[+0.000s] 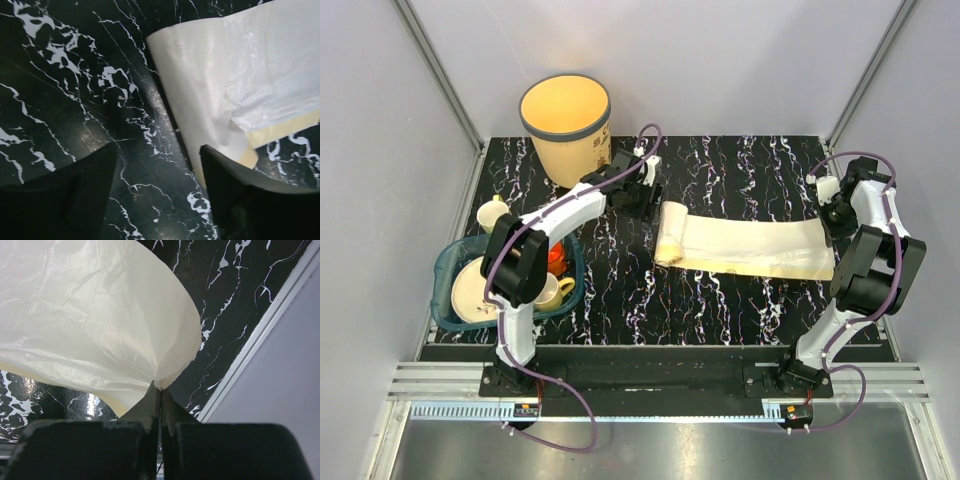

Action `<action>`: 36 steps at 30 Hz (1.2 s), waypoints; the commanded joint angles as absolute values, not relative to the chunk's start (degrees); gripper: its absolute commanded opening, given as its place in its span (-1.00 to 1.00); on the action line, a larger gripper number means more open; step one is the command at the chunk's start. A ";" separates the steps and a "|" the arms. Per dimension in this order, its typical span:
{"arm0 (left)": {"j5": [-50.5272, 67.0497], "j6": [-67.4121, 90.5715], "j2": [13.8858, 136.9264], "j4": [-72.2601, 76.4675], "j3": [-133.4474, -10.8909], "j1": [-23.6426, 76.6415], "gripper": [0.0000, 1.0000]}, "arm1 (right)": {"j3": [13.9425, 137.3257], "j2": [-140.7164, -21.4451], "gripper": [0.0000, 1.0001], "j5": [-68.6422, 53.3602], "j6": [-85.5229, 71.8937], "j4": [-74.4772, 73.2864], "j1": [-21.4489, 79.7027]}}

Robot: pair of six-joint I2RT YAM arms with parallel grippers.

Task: Put the trash bags into the trash bin
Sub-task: Unfold the trash bag at the center of the board.

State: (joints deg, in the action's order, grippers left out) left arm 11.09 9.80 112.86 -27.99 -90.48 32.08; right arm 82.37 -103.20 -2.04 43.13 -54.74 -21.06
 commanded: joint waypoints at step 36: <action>-37.97 -4.74 128.87 -30.86 -105.48 51.60 0.98 | 84.11 -103.18 -1.00 -2.02 44.38 -53.79 -23.73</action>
